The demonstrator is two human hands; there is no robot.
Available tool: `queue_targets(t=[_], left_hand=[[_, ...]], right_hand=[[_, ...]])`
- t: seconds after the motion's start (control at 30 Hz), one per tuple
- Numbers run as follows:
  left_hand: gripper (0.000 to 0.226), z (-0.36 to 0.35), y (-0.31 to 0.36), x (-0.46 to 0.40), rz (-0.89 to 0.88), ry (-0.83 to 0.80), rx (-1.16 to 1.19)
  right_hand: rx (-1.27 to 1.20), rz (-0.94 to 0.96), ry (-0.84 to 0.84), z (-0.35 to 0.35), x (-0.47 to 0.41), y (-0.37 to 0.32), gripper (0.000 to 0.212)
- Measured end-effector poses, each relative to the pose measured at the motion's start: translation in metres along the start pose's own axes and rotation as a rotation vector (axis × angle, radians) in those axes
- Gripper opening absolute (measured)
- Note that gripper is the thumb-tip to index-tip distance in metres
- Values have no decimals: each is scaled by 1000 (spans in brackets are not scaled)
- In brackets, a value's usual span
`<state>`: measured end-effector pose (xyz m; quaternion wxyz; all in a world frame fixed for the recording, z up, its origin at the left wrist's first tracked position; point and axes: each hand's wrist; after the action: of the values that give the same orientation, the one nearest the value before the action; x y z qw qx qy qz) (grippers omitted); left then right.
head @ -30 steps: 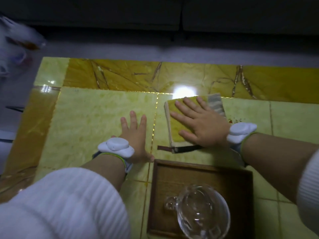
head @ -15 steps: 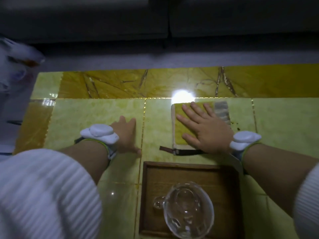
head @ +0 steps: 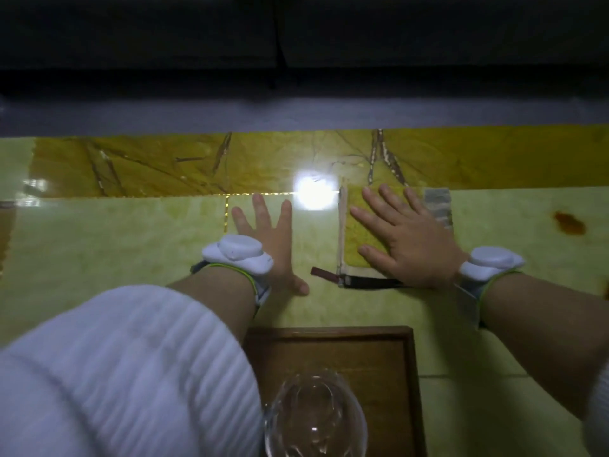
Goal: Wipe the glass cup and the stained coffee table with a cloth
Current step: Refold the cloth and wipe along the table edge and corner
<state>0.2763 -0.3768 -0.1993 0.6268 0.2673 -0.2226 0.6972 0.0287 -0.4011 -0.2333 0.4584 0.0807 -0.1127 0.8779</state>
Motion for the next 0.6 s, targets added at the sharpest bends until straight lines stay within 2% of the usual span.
queue_targets(t=[0.23,0.33,0.43,0.5,0.6], left_hand=[[151,10,3,1,-7,-50,20],[148,13,3,4,3,-70,44],[147,16,6,9,-4,-67,22],[146,17,6,9,-7,-73,6],[147,15,5,8,-7,-90,14]], right_hand=[[-82,-300,64,-2,-38,-39,68],[-32,-147,45,-7,-24,-51,67],[21,31,-18,-10,10,-23,68],[38,41,-43,-5,18,2,69],[3,-99,-16,1,6,16,69]])
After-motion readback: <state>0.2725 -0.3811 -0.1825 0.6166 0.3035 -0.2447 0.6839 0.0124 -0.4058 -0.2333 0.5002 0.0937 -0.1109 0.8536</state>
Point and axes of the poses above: each hand's wrist, its own x-axis away from the middle knuckle, its own z-axis out of the back of the hand, y = z × x, and after that the axes turned 1 degree about x, right-handed
